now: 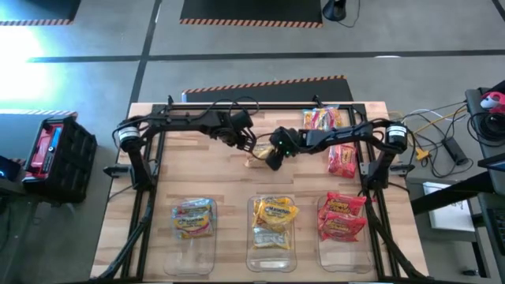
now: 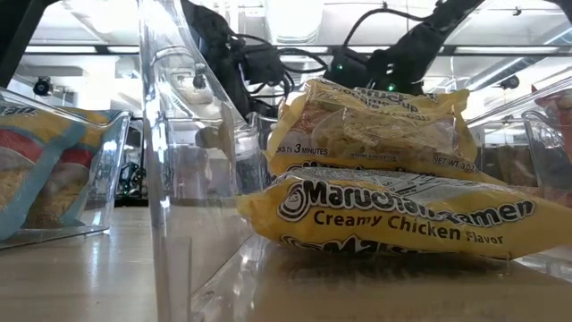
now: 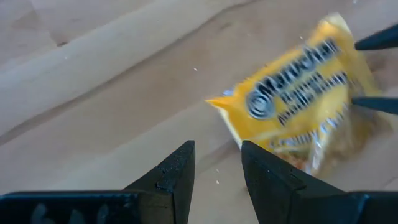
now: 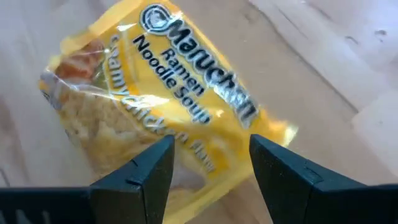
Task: Sort Maruchan noodles
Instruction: Put the yellow noodle pack into the middle transparent bin
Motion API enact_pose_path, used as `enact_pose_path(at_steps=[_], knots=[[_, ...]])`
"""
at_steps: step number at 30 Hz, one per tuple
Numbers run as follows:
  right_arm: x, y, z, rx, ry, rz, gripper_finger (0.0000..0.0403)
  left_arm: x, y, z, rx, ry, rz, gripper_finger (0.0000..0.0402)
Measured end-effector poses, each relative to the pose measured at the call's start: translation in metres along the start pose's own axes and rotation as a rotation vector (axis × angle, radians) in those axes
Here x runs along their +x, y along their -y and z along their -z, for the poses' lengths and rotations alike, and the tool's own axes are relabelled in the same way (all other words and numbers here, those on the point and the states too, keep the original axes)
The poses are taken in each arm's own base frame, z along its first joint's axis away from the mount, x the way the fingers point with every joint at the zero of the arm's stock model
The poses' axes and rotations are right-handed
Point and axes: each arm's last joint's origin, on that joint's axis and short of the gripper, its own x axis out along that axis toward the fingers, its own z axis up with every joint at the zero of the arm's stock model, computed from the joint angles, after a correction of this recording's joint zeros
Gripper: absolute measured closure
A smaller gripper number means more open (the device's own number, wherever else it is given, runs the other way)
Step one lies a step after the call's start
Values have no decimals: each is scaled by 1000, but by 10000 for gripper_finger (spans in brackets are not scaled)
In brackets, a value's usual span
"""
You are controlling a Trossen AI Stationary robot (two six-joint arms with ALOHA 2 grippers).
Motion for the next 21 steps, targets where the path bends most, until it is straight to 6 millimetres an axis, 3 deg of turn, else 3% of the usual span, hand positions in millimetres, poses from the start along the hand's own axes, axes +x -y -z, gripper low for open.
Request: enact_pose_path(at_steps=[8,13,21], knots=[[-15,-1,-8,181,-95,-178,204,2,5,6,26,-33,46,286],[-15,-1,2,246,-183,-198,204,5,10,4,30,-8,149,286],[-8,0,13,324,-137,-246,204,18,10,6,15,46,223,286]])
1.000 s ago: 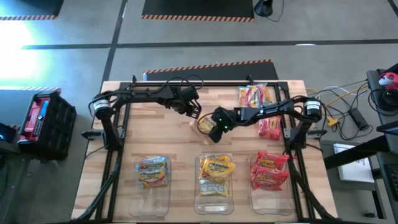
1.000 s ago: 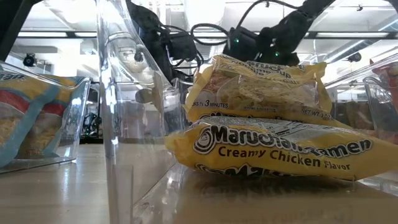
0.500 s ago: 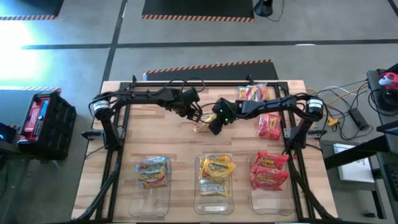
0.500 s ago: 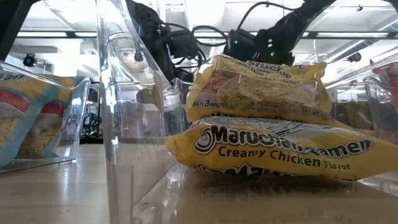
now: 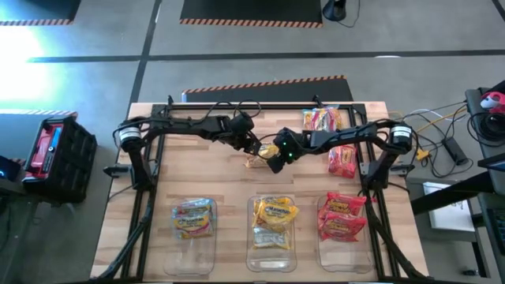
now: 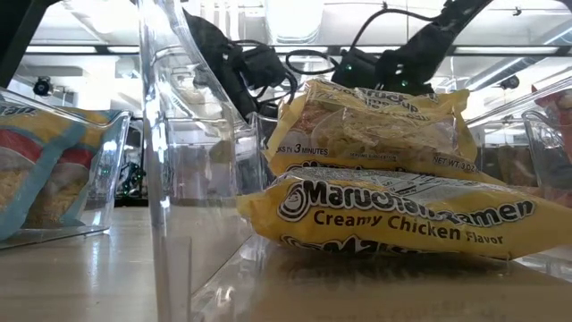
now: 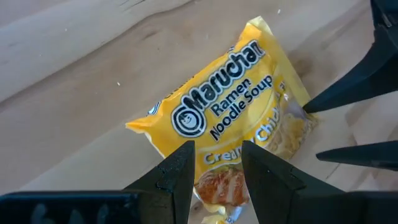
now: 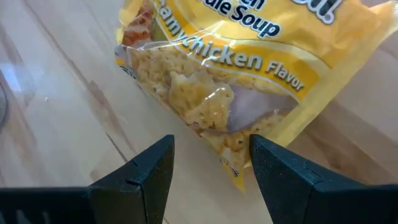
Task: Sort Maruchan noodles
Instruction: Put the yellow noodle pack into the middle transparent bin
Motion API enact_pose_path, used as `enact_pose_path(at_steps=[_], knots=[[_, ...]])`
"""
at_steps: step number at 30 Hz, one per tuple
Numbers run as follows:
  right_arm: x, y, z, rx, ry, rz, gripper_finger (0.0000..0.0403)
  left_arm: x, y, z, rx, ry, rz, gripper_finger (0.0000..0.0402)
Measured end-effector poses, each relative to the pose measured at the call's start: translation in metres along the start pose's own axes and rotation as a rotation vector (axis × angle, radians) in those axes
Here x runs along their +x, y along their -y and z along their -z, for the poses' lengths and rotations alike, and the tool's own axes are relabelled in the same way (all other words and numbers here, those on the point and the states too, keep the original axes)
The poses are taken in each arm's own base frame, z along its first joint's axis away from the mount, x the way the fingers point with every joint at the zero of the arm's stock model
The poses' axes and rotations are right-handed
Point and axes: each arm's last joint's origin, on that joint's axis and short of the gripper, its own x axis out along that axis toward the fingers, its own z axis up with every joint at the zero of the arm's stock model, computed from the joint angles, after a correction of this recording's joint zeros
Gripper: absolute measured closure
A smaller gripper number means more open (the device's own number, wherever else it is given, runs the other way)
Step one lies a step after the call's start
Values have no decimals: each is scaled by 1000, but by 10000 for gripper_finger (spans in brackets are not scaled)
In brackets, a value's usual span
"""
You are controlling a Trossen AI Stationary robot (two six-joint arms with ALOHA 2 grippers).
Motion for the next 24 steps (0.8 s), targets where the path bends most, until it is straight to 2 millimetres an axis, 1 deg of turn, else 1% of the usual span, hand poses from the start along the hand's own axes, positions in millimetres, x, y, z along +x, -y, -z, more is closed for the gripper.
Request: enact_pose_path(at_steps=[5,12,15,20,24], knots=[[3,6,6,13,10,-2,204,1,-2,1,2,2,-6,286],[7,19,21,43,10,48,205,-2,1,-4,64,17,7,286],[8,22,24,41,27,54,205,-3,2,-3,78,-14,43,286],[9,24,25,41,52,95,205,-4,9,7,119,-117,135,286],[9,28,27,41,76,148,205,-12,15,16,157,-163,140,286]])
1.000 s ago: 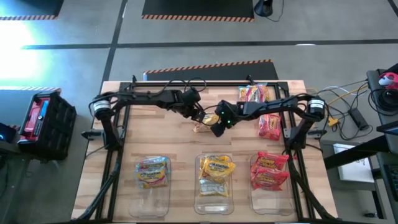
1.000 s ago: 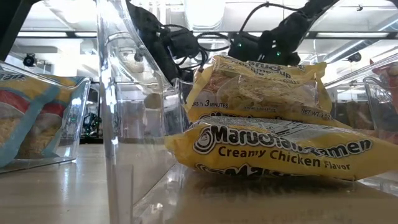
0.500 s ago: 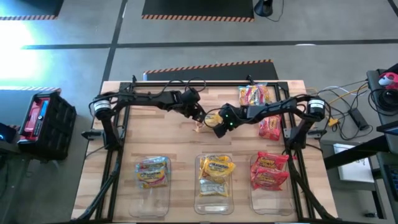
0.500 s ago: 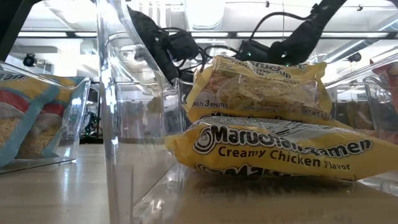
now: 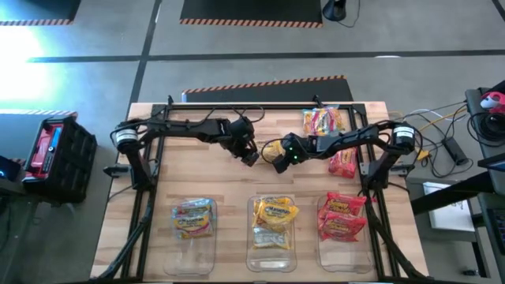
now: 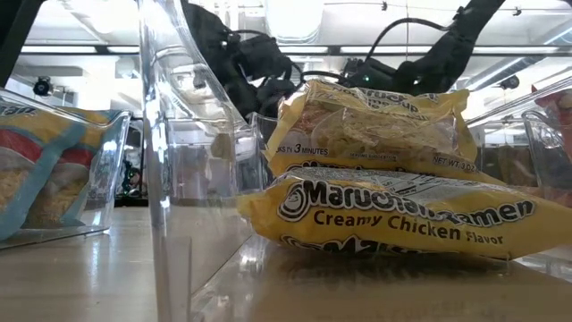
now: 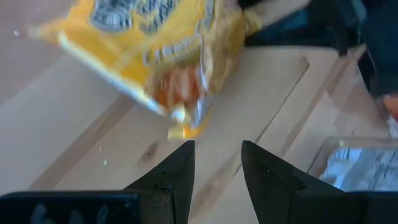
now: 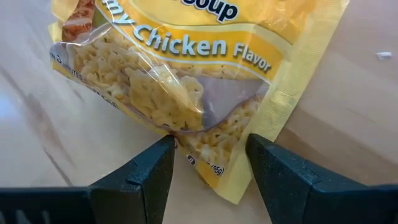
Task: Sort Maruchan noodles
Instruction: Put the yellow noodle pack into the middle transparent bin
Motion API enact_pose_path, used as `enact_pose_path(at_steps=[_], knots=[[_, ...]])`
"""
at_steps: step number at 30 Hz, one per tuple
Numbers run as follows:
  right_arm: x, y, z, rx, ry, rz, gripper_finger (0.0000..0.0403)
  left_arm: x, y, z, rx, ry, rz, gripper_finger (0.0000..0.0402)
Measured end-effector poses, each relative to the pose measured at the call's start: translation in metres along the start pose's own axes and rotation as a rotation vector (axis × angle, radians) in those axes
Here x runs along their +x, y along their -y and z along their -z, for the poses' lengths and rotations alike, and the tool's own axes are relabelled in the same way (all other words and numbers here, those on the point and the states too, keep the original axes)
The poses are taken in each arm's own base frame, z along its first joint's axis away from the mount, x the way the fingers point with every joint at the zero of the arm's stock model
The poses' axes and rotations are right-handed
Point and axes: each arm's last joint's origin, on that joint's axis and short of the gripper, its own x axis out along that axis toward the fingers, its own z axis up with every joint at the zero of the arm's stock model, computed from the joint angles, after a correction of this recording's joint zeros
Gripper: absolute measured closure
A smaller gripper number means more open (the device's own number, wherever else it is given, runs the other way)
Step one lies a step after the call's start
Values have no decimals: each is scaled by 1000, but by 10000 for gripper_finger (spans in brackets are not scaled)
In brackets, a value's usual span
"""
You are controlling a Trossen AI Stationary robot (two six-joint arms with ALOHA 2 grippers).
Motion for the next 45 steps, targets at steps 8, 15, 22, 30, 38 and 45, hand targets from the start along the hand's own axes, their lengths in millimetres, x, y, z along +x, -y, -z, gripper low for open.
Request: enact_pose_path(at_steps=[8,15,22,30,38,45], knots=[[4,17,18,1,-36,76,205,-11,-1,9,-23,46,-10,286],[6,32,38,-1,-94,122,205,13,-15,19,-179,265,184,286],[6,35,42,-2,-100,126,214,27,-41,43,-396,407,177,286],[6,32,40,-28,-102,116,246,29,-42,47,-419,402,187,286],[5,12,29,-81,-73,50,256,28,-42,46,-408,408,188,274],[4,1,23,-132,-45,16,257,28,-41,46,-376,414,185,247]])
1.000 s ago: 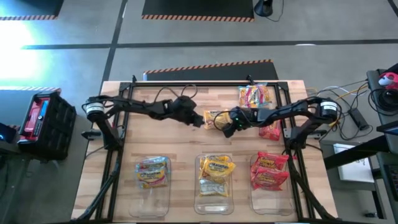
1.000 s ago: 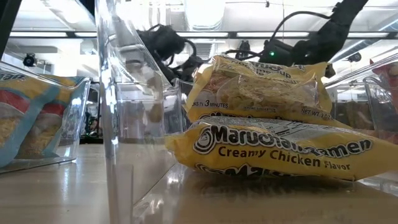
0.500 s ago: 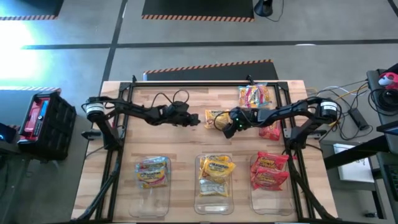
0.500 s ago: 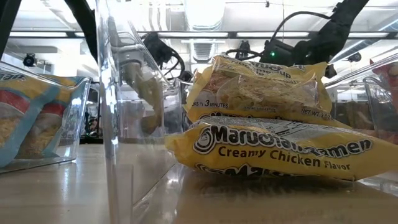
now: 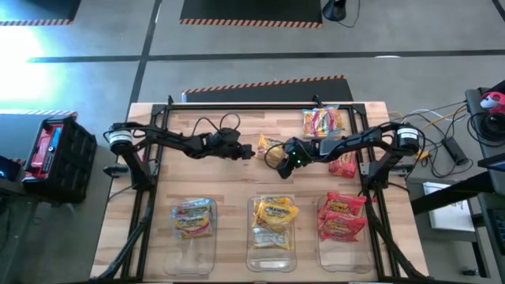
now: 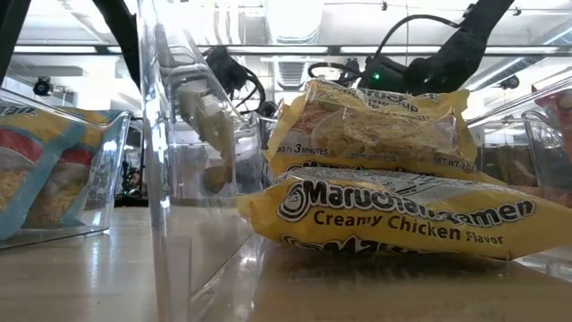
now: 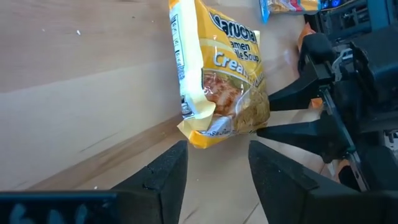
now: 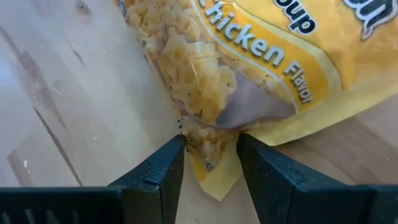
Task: Sort Maruchan noodles
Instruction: Put the yellow noodle pack into the middle transparent bin
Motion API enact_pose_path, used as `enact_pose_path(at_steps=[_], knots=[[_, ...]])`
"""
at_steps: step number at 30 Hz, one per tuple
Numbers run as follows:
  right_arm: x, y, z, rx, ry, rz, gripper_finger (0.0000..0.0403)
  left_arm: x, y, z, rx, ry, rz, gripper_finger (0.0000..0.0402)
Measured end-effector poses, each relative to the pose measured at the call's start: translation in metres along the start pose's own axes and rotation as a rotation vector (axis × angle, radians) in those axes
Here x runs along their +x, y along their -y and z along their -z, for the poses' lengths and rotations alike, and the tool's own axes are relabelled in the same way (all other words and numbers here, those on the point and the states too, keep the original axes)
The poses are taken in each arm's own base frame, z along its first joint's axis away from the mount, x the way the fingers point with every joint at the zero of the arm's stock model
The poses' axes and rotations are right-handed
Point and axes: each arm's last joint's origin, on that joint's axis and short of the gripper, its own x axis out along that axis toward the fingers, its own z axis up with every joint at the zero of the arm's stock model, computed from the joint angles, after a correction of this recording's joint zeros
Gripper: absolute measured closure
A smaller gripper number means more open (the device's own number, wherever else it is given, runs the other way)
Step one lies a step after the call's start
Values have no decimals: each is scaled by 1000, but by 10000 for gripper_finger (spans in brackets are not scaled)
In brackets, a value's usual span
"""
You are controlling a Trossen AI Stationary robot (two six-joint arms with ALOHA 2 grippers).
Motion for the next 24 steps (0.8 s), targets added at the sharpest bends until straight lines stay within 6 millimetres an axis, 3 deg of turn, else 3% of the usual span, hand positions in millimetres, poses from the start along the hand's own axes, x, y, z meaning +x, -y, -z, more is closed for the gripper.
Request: enact_pose_path(at_steps=[6,12,17,20,24], knots=[[-11,-7,-4,0,-7,-116,257,0,1,0,16,3,5,238],[-42,-8,-18,16,87,-160,257,0,1,0,22,2,6,237],[-54,-7,-22,20,162,-116,257,0,1,0,22,1,6,237],[-51,-6,-23,15,191,-64,257,0,1,0,22,3,9,237],[-30,0,-18,2,164,23,257,0,2,-1,30,12,24,237]])
